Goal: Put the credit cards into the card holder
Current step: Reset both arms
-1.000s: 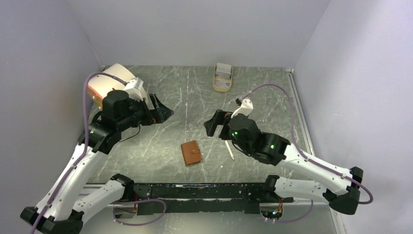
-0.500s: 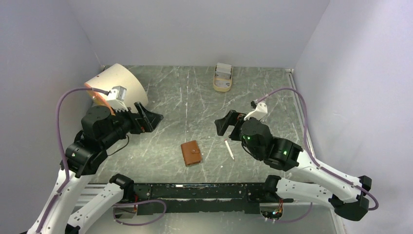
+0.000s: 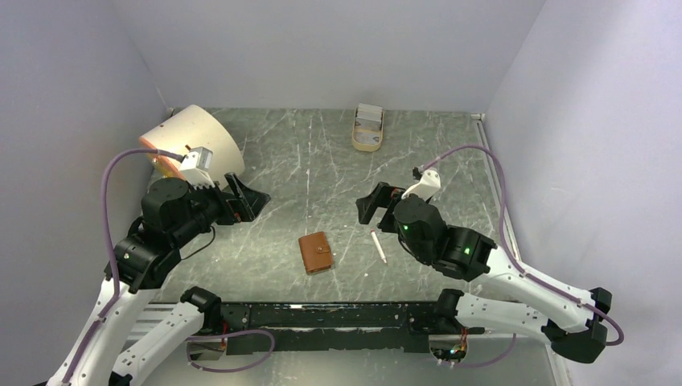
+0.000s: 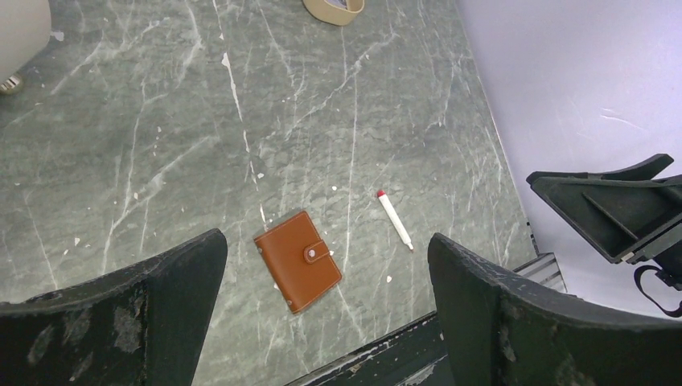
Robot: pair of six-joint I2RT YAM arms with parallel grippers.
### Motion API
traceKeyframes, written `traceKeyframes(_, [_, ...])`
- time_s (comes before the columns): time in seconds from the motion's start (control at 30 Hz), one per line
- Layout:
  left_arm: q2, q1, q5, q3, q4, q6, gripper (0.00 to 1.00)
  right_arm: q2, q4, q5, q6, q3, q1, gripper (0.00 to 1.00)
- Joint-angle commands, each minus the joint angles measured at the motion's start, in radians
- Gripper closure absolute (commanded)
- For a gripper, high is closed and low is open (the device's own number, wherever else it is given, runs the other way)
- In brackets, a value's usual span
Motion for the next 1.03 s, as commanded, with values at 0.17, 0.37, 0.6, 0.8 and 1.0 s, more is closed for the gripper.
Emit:
traceKeyframes(0.17, [-0.003, 0.006, -0.021, -0.011, 0.007, 0.002, 0.0, -0.006, -0.01, 0.066, 0.03, 0.006, -0.002, 0.01])
traceKeyframes(0.37, [-0.012, 0.005, -0.035, -0.025, 0.012, 0.0, 0.0, -0.005, -0.01, 0.084, 0.039, 0.001, -0.003, 0.01])
traceKeyframes(0.6, [-0.004, 0.006, -0.049, -0.027, 0.001, -0.001, 0.0, -0.035, -0.023, 0.119, 0.046, -0.021, -0.002, 0.01])
traceKeyframes(0.8, [-0.007, 0.006, -0.072, -0.035, -0.001, -0.009, 0.0, -0.111, 0.051, 0.119, -0.005, -0.063, -0.002, 0.01])
traceKeyframes(1.0, [-0.017, 0.004, -0.072, -0.046, 0.008, -0.018, 0.0, -0.11, 0.015, 0.135, -0.033, -0.028, -0.002, 0.01])
